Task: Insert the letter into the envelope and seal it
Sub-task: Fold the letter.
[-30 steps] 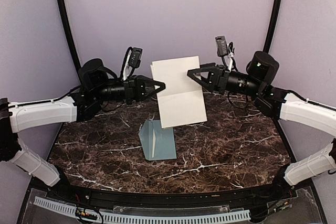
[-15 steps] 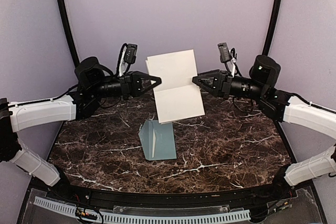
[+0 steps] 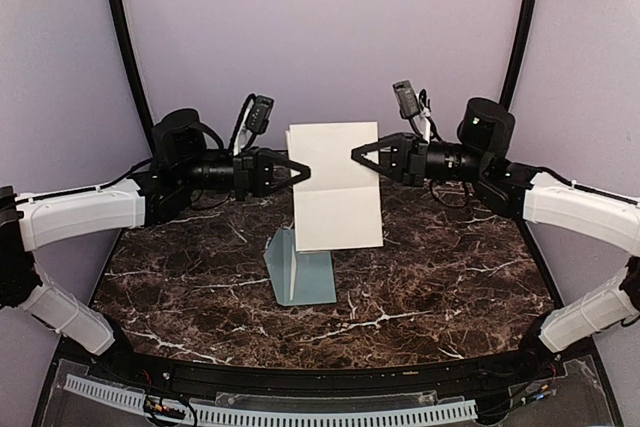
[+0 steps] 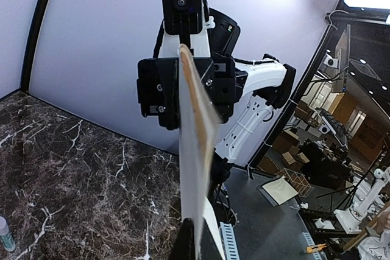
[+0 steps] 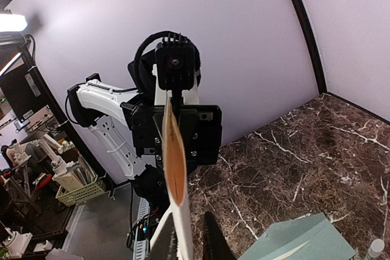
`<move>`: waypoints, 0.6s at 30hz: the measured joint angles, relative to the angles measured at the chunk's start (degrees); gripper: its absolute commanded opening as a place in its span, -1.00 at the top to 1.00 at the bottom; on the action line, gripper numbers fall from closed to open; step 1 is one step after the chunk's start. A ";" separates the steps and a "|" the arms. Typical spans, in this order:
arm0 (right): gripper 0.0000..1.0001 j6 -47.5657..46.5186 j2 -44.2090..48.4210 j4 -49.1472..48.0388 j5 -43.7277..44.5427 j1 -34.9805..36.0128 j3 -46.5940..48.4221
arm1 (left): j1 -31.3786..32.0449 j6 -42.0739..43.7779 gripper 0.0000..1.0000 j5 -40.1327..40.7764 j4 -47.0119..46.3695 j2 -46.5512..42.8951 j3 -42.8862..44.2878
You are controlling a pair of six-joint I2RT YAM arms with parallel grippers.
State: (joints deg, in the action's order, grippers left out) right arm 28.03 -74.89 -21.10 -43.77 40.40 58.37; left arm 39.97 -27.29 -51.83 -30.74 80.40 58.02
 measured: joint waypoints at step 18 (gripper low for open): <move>1.00 -0.24 2.56 -5.25 7.50 0.59 0.13 | 0.00 -6.69 0.17 -3.30 -4.48 4.85 -3.91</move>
State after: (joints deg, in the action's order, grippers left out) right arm 27.79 -72.34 -26.35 -36.27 40.99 58.50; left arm 39.97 -33.98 -55.13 -35.22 85.25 54.11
